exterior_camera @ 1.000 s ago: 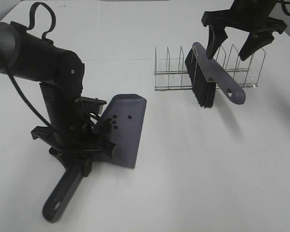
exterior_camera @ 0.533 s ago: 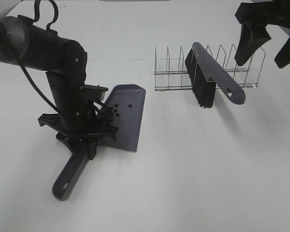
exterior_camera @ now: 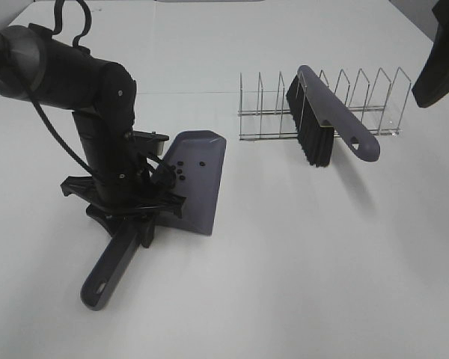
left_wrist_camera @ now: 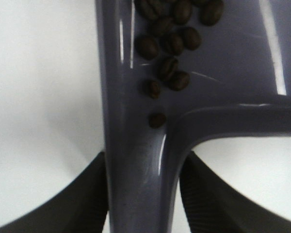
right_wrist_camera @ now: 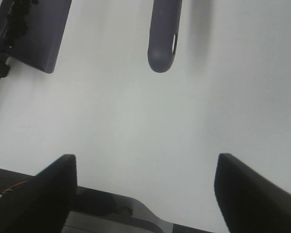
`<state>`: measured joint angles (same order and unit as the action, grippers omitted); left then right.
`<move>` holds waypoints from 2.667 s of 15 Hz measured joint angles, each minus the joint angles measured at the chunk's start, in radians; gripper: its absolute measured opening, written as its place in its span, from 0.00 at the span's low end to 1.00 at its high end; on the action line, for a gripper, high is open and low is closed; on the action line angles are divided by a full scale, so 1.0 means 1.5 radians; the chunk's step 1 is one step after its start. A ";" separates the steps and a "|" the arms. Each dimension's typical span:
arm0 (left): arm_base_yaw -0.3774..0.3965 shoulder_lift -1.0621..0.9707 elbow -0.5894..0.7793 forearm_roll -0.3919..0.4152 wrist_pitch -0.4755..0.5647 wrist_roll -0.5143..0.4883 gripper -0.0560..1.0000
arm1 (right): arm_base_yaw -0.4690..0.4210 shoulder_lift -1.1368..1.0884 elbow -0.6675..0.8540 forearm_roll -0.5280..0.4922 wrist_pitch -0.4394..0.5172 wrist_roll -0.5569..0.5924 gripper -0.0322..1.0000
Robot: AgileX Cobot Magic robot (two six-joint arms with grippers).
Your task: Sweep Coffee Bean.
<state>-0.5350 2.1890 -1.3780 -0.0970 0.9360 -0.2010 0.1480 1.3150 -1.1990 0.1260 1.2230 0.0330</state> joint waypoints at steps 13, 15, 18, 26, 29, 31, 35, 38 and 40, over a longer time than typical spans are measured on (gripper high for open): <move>0.008 -0.140 0.003 -0.001 0.091 0.039 0.75 | 0.000 -0.101 0.065 0.007 0.000 0.019 0.70; 0.059 -0.181 0.003 -0.007 0.102 0.060 0.75 | 0.000 -0.112 0.065 0.013 0.000 0.019 0.70; 0.216 -0.234 0.003 0.000 0.125 0.107 0.75 | 0.000 -0.139 0.065 0.017 0.000 0.019 0.70; 0.378 -0.299 0.019 0.032 0.173 0.149 0.75 | 0.000 -0.150 0.065 0.017 0.000 0.019 0.70; 0.378 -0.427 0.158 0.032 0.160 0.151 0.75 | 0.000 -0.206 0.082 0.011 -0.001 0.011 0.70; 0.378 -0.503 0.209 0.033 0.150 0.149 0.75 | 0.000 -0.257 0.108 -0.009 -0.001 0.005 0.70; 0.378 -0.694 0.324 0.033 0.141 0.141 0.75 | 0.000 -0.421 0.219 -0.075 0.000 0.005 0.70; 0.378 -0.868 0.390 0.054 0.131 0.141 0.75 | 0.000 -0.571 0.284 -0.089 0.002 -0.004 0.70; 0.378 -0.959 0.422 0.065 0.126 0.141 0.75 | 0.000 -0.651 0.312 -0.103 0.002 -0.022 0.70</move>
<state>0.0320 0.7500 -0.7450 0.0000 1.1250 0.0100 0.1480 0.3390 -0.7310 -0.0280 1.2260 0.0000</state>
